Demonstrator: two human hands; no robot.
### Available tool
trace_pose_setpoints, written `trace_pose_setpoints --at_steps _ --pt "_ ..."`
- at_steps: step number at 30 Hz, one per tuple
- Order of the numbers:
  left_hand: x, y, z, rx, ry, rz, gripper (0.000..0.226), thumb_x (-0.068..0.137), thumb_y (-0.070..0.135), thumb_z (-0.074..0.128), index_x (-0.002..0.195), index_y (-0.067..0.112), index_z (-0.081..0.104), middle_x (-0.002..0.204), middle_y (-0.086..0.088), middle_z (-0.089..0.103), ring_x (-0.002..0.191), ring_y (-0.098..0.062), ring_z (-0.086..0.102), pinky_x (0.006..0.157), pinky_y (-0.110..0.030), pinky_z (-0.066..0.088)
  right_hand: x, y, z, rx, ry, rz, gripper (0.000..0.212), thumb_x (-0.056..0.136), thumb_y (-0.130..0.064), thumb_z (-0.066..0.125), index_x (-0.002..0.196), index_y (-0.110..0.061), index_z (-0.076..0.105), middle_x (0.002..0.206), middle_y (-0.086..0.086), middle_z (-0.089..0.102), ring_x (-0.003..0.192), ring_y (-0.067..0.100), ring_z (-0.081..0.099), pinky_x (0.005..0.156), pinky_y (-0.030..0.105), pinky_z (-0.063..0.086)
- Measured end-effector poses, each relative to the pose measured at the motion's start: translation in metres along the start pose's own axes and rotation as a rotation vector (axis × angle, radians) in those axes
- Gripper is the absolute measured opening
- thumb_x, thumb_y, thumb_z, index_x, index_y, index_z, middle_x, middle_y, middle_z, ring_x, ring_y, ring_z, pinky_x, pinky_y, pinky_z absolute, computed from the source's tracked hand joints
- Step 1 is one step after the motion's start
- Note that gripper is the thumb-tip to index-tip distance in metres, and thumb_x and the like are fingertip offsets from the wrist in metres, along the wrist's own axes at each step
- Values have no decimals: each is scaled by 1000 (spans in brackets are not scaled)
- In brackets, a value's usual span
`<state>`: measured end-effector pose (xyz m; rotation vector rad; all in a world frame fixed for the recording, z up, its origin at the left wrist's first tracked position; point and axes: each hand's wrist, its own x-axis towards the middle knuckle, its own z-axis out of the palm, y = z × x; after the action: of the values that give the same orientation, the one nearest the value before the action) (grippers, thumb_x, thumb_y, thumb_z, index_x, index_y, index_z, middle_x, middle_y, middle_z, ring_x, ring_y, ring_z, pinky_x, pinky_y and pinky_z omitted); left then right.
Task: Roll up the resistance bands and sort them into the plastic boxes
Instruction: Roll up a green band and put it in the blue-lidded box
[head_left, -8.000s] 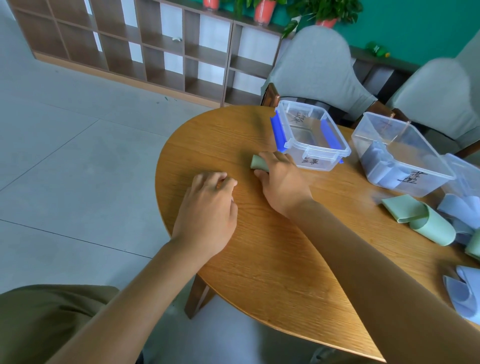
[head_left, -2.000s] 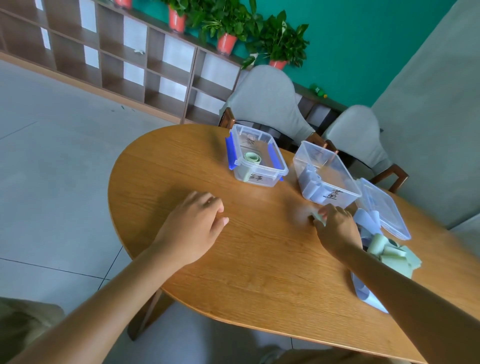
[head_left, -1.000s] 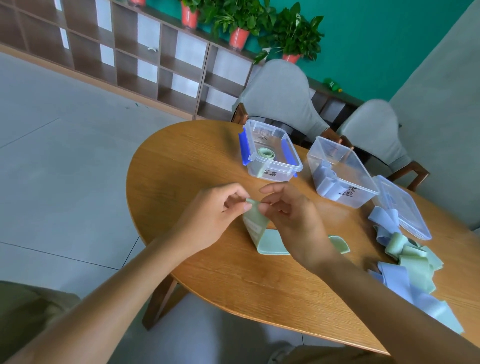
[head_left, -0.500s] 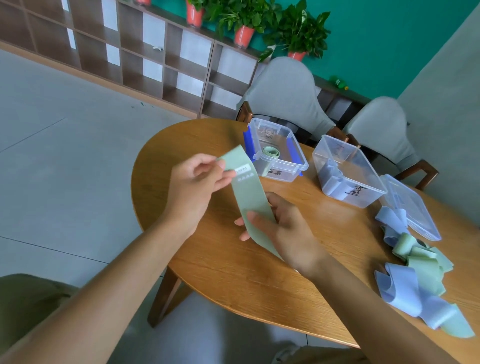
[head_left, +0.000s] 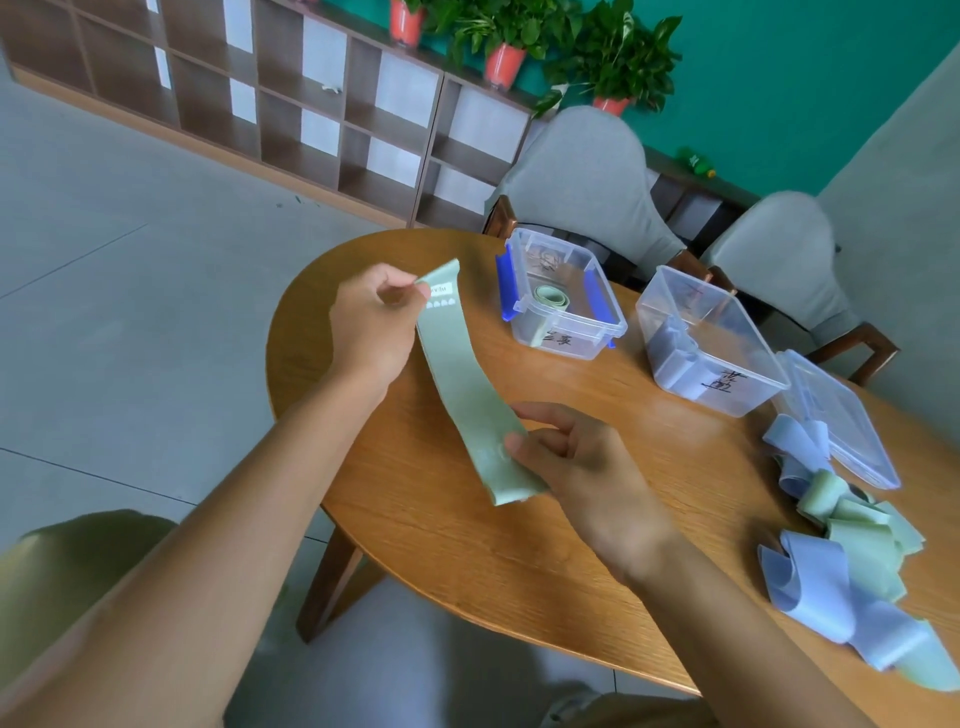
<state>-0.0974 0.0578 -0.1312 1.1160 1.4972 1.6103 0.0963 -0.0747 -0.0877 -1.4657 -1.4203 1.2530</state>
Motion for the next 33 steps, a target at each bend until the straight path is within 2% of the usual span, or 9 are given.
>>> trace_pose_setpoints --at_steps 4,8,10,12,16,21,26,30,33 --pt "1 -10 12 7 -56 -102 12 89 24 71 99 17 74 96 4 74 93 -12 70 70 -20 50 -7 15 7 -38 -15 20 37 94 -9 67 127 -22 56 90 6 78 79 15 72 67 18 53" --pt "-1 -12 12 2 -174 -95 27 93 20 68 120 24 70 120 7 69 108 -9 66 83 -22 55 -12 21 10 -72 -10 -22 20 93 -8 68 110 -17 66 87 9 76 75 19 72 66 22 53" --pt "-6 -10 10 6 -224 -69 38 96 16 65 131 29 64 131 12 62 111 -4 61 77 -11 49 -13 24 10 -135 -18 -28 9 92 -11 69 100 -14 72 82 10 74 67 20 71 61 22 52" --pt "-10 -7 7 -7 -242 -48 42 97 14 63 135 30 61 133 13 58 113 0 58 74 -4 42 -13 25 12 -192 -20 -46 6 93 -13 69 96 -14 74 80 8 73 60 17 68 57 18 49" --pt "-19 -6 0 -19 -248 -22 31 96 15 63 125 24 68 126 7 67 121 -5 59 90 -15 45 -10 25 19 -170 8 -35 7 94 -15 68 96 -15 75 84 4 74 57 6 61 53 13 45" --pt "-36 -2 -14 59 -209 4 21 97 15 59 109 24 74 112 12 71 109 -2 63 91 -18 48 2 25 32 -150 80 -31 7 95 -19 67 93 -21 74 84 -1 74 53 10 59 54 18 47" --pt "-62 8 -39 111 -250 35 17 96 19 61 103 27 73 105 16 72 104 2 65 93 -22 51 11 20 45 -86 34 -40 10 97 -23 64 95 -16 72 76 4 72 53 14 61 54 24 52" --pt "-84 12 -59 189 -296 61 15 97 21 61 102 29 72 106 19 72 105 6 64 88 -14 49 5 24 39 -385 71 -185 13 98 -35 60 95 -25 68 64 -4 68 50 6 61 55 19 47" --pt "-97 12 -71 241 -347 97 15 97 21 60 102 28 72 107 19 72 110 3 63 95 -20 51 -1 33 32 -605 143 -303 15 96 -42 60 98 -29 67 62 -8 65 60 8 64 64 30 53"
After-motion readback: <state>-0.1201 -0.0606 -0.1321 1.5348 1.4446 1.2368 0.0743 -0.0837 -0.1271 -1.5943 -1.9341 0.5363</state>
